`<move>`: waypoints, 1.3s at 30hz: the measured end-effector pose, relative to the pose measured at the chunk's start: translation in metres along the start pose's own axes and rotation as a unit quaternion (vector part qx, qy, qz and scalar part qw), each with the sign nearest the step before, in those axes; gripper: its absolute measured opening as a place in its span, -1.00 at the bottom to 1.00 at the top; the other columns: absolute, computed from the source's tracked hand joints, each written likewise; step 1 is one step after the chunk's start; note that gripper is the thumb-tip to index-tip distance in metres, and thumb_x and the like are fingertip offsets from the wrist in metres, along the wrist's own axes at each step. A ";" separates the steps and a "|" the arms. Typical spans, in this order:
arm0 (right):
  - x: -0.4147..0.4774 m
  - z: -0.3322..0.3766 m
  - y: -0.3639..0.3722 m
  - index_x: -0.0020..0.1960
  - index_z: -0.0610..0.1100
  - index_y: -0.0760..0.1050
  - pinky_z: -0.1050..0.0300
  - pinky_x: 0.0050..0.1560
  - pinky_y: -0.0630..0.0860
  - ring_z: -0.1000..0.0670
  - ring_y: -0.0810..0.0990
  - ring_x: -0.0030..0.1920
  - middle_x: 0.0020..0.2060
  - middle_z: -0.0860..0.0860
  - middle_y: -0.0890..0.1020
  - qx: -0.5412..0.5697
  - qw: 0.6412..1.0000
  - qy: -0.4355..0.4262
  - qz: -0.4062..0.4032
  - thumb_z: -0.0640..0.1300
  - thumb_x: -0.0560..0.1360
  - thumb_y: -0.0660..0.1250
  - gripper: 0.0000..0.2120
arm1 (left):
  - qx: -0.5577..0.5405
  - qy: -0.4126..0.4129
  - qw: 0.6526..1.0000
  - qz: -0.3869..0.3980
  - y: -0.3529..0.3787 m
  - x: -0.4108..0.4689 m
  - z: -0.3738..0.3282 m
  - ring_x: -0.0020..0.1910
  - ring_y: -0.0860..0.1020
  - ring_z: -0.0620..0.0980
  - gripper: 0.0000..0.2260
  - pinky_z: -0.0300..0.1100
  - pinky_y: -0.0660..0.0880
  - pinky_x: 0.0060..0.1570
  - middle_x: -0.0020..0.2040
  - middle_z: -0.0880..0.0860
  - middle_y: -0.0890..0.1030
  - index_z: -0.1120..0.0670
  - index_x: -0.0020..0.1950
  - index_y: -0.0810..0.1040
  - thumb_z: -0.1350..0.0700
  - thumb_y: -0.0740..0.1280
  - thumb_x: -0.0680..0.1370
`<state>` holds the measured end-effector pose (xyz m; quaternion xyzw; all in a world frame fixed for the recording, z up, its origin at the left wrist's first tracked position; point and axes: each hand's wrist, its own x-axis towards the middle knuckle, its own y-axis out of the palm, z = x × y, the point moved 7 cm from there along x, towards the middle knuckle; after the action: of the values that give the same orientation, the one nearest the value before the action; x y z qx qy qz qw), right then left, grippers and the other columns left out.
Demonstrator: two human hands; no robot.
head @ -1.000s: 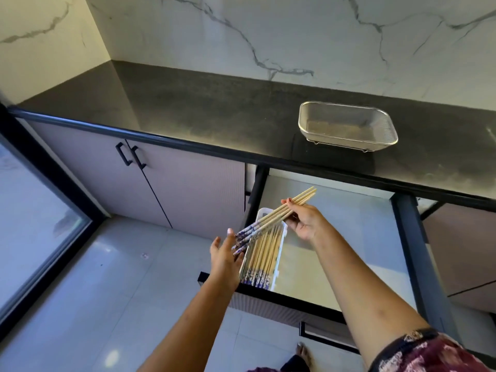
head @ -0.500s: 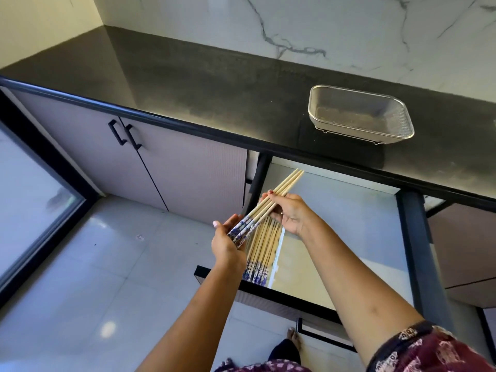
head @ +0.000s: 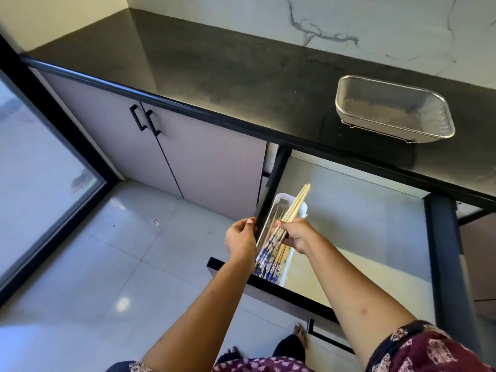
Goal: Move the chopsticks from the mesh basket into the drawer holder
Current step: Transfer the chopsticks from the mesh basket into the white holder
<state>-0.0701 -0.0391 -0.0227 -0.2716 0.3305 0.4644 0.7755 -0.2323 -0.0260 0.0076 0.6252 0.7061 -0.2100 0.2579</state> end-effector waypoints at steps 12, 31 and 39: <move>0.023 -0.016 0.010 0.20 -0.31 0.45 0.14 -0.51 0.40 -0.07 0.45 -0.49 -0.15 -0.22 0.54 -0.290 0.954 0.021 -0.075 -0.32 0.53 0.19 -0.74 | 0.297 0.042 0.947 0.112 0.033 0.021 0.017 -0.36 0.49 -0.18 -0.71 -0.41 0.36 -0.55 0.05 0.03 0.64 0.04 0.16 0.60 0.30 0.22 0.55; 0.018 -0.016 0.014 -0.15 -0.21 0.51 0.13 -0.23 0.39 -0.10 0.52 -0.19 -0.21 -0.10 0.54 -0.460 0.871 -0.121 -0.123 -0.25 0.53 0.07 -0.75 | 0.674 0.082 0.661 0.319 0.068 0.007 0.061 0.23 0.49 0.12 -0.73 -0.10 0.38 0.25 0.23 0.18 0.56 0.23 0.26 0.51 0.27 0.13 0.61; -0.002 -0.008 0.014 0.02 -0.19 0.59 0.06 0.08 0.42 -0.13 0.52 0.10 0.01 -0.11 0.64 -0.657 0.692 -0.251 -0.161 -0.27 0.54 0.16 -0.77 | 0.740 0.139 0.579 0.312 0.074 -0.002 0.061 0.38 0.33 0.10 -0.70 -0.12 0.26 0.37 0.35 0.16 0.45 0.21 0.33 0.46 0.26 0.16 0.61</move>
<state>-0.0854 -0.0398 -0.0277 -0.6344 -0.3149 0.4818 0.5159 -0.1524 -0.0552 -0.0366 0.8025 0.0936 -0.4768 -0.3464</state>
